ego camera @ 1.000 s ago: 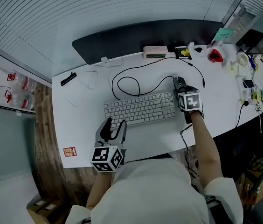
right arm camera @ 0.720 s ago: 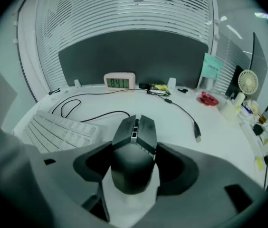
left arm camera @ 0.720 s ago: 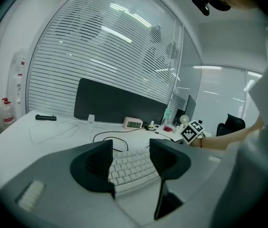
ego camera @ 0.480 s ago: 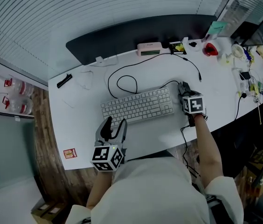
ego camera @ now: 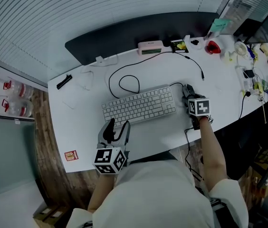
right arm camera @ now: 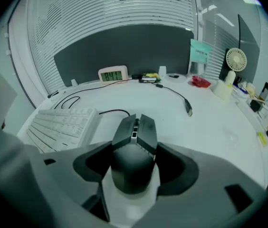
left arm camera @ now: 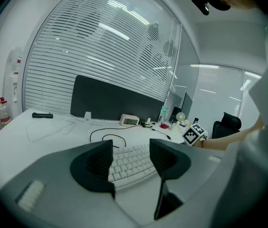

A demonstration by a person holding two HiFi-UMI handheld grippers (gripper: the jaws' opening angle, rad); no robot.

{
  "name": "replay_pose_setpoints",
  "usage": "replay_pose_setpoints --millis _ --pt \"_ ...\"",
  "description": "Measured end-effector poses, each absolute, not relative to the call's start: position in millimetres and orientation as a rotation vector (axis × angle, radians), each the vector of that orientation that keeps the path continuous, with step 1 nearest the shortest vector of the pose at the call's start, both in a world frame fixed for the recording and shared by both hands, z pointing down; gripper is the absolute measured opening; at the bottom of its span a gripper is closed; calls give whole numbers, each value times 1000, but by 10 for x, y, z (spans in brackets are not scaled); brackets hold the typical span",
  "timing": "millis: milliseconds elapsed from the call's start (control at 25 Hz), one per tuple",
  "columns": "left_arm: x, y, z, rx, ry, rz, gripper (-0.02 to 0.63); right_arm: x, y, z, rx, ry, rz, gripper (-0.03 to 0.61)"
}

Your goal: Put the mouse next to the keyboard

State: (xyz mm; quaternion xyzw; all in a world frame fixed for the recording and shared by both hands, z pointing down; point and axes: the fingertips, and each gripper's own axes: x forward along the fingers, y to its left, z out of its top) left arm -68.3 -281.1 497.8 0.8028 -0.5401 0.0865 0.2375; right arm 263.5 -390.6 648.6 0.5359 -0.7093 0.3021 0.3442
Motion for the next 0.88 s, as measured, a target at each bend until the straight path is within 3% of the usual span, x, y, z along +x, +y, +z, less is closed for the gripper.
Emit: replay_pose_setpoints --millis 320,520,880 --pt "-676 -2723 4935 2205 -1477 233 245 2652 -3905 6447 1438 -1835 760 290" --pt "-718 -2570 4965 2210 -1471 242 245 2606 -3780 6359 1513 -1856 721 334" --pt "-727 -2204 4944 2265 -1433 237 244 2412 -3319 6055 1604 -1930 673 334"
